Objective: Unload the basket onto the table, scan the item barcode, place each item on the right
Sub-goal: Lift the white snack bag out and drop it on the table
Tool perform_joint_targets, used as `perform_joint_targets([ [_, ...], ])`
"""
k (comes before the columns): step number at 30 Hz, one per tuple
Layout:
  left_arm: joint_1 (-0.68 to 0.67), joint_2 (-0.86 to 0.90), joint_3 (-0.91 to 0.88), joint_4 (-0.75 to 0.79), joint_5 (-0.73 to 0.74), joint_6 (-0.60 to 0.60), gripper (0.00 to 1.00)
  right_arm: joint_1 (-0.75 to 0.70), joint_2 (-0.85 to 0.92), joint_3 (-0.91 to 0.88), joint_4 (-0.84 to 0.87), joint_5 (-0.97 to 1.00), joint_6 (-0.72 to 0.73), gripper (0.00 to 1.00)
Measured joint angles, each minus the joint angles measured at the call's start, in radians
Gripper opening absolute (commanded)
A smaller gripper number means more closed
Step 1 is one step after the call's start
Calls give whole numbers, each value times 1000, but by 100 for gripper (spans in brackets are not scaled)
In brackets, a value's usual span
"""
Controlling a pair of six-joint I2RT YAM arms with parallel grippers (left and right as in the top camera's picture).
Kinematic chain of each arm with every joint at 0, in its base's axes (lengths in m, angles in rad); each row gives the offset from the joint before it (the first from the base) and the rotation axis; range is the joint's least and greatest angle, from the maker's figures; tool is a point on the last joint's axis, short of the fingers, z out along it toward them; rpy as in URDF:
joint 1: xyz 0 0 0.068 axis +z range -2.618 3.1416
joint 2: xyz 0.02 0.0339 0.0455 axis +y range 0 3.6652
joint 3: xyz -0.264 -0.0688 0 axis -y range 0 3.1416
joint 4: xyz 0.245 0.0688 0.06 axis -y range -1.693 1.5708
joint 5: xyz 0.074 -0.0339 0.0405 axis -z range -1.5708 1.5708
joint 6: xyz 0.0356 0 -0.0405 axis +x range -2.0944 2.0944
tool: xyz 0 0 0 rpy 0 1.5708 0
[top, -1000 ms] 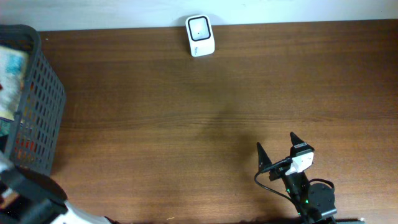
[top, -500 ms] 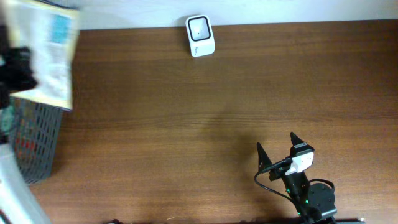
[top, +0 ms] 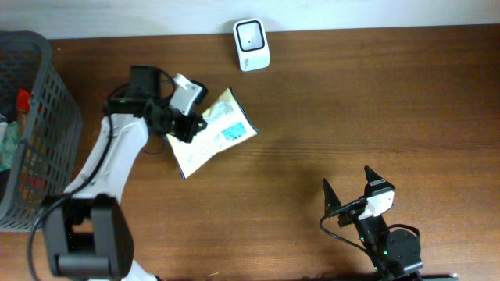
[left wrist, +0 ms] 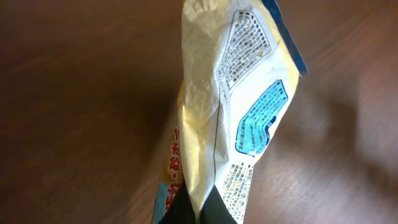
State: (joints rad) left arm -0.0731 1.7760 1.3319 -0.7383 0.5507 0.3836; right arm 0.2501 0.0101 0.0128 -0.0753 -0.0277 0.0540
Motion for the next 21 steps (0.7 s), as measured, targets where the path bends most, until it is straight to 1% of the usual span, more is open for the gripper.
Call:
perform_joint_targets([
  [4,-26,90,-6,27,0,95,1,0,0,0,0,0,-1,99],
  [5,-27,101,-6,37,0,113,2,0,0,0,0,0,0,99],
  [6,-27,106,-6,43,0,124,9,0,0,0,0,0,0,99],
  [7,-27,106,-6,48,0,135,25,0,0,0,0,0,0,99],
  [8,-27,106,-6,50,0,144,56,0,0,0,0,0,0,99],
  [9,-27,106,-6,51,1,150,99,0,0,0,0,0,0,99],
  [12,-27,106,-6,49,4,150,99,0,0,0,0,0,0,99],
  [14,-25,105,14,13,3,122,99,0,0,0,0,0,0,99],
  [16,-13,95,113,-70,3,106,99,0,0,0,0,0,0,99],
  [18,25,42,258,-126,-6,98,99,0,0,0,0,0,0,99],
  [20,71,-32,389,-165,-32,87,99,0,0,0,0,0,0,99],
  [21,95,-65,443,-169,-61,62,99,0,0,0,0,0,0,99],
])
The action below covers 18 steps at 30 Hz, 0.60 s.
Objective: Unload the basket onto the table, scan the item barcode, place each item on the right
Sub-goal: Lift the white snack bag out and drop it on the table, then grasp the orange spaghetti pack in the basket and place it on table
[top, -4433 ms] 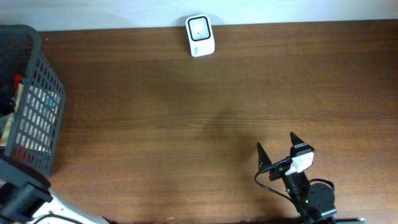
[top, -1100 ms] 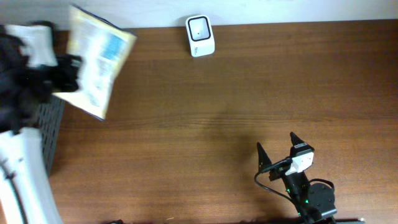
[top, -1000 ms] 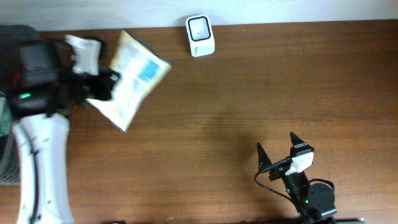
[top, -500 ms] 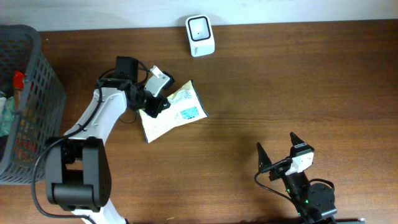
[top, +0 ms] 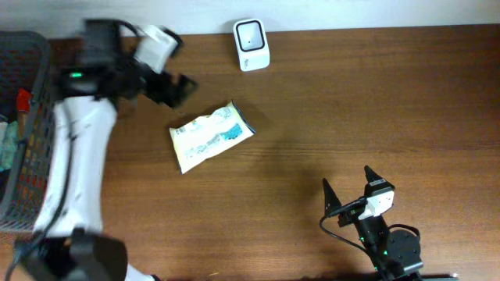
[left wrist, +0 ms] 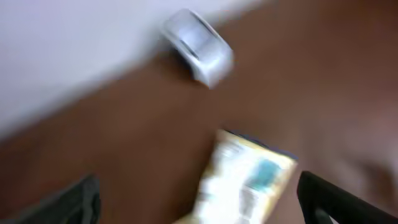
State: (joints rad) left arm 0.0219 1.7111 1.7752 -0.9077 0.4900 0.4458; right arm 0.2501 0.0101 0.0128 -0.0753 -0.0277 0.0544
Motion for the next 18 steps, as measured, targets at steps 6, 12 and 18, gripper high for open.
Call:
perform_joint_targets([
  [6,283,-146,151,-35,-464,-330,99,0,0,0,0,0,-1,99],
  [12,544,-113,104,-51,-736,-542,99,0,0,0,0,0,0,99],
  [18,626,47,55,-54,-726,-497,93,0,0,0,0,0,-1,99],
])
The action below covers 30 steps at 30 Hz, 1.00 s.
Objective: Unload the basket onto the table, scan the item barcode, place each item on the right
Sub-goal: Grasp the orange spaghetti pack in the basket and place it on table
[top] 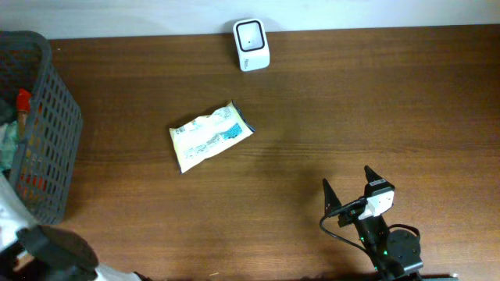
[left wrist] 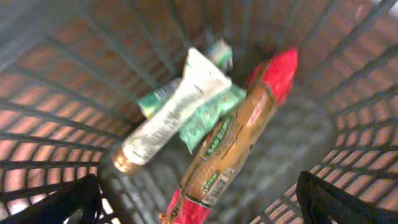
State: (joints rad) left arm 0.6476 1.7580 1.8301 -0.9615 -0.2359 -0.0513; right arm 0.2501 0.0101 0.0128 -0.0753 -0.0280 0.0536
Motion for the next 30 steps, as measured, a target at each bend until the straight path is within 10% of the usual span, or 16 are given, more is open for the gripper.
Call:
perform_joint_targets([
  [13,20,337,-79,-51,12,154,89,0,0,0,0,0,0,99],
  [17,71,410,-94,-45,42,170,51,0,0,0,0,0,0,99],
  [20,82,419,-95,-39,90,189,0,0,0,0,0,0,1,99],
  [30,78,415,18,-167,271,195,0,0,0,0,0,0,0,99],
])
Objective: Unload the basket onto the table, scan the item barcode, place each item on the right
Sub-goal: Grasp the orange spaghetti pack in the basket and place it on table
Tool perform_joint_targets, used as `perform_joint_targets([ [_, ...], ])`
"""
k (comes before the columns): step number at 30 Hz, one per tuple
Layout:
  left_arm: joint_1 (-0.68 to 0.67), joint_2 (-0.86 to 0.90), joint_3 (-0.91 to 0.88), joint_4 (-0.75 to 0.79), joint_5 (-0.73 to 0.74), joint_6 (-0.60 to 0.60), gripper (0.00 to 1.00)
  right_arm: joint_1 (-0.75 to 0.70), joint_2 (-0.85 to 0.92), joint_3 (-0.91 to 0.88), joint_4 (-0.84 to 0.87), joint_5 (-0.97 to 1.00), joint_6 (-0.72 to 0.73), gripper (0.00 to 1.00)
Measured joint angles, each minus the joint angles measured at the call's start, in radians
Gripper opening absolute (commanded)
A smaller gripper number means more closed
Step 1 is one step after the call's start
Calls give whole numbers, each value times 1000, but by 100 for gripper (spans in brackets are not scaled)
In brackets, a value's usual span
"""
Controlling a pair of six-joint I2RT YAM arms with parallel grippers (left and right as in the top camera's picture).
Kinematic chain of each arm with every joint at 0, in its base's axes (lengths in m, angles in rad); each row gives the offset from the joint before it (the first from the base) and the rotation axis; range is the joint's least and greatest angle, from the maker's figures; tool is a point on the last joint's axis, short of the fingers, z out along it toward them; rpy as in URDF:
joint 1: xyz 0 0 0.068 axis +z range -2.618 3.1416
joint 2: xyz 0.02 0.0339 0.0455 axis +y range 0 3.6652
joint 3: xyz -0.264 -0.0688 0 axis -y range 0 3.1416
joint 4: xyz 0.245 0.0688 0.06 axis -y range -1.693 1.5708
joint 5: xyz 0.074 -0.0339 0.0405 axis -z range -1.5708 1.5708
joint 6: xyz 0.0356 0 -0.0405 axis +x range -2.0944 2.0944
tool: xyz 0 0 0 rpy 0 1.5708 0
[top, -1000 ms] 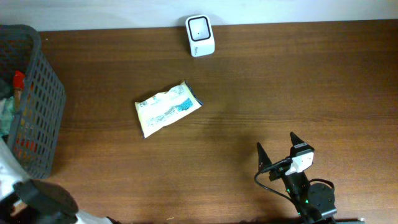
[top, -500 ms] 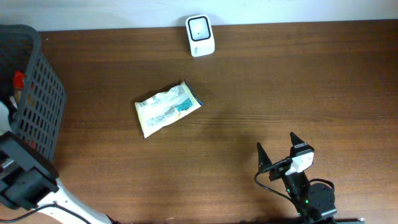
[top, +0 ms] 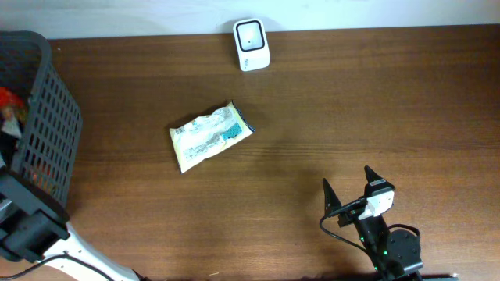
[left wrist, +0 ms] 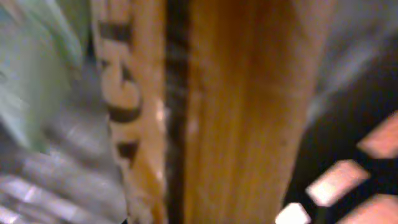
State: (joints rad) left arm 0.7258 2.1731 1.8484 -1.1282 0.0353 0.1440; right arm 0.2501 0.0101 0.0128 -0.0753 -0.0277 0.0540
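A pale yellow snack bag with a blue label lies flat on the brown table, below the white barcode scanner at the far edge. My left arm reaches into the grey basket at the left edge. Its wrist view is filled by a blurred brown-orange packet, very close, and its fingers do not show. A red packet end shows inside the basket from overhead. My right gripper stands open near the front edge with nothing between its fingers.
Green and silvery wrappers lie beside the brown packet in the basket. The basket's mesh wall shows at the lower right of the wrist view. The left arm's base sits at the front left corner.
The left wrist camera was above the basket's contents, fingers spread; now it is pressed close against the brown packet. The bag, the scanner and the right arm have not moved.
My left gripper was shut on the snack bag, held up below the scanner. Then the bag lay flat on the table and the gripper was open and away to the left. Then it hung open over the basket's packets, and now it is down among them.
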Motion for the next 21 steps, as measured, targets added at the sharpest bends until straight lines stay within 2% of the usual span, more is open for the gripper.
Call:
perform_joint_targets([
  [4,-8,-124,111,-11,118,-21,0,0,0,0,0,0,0,99],
  [9,-23,-402,363,23,272,-82,0,0,0,0,0,0,0,99],
  [12,-69,-534,409,-64,411,-113,0,0,0,0,0,0,0,99],
  [14,-177,-564,410,-207,456,-109,0,0,0,0,0,0,0,99],
  [16,-364,-548,388,-278,444,-82,0,0,0,0,0,0,0,99],
  [21,-751,-526,183,-189,299,-61,0,0,0,0,0,0,0,99],
])
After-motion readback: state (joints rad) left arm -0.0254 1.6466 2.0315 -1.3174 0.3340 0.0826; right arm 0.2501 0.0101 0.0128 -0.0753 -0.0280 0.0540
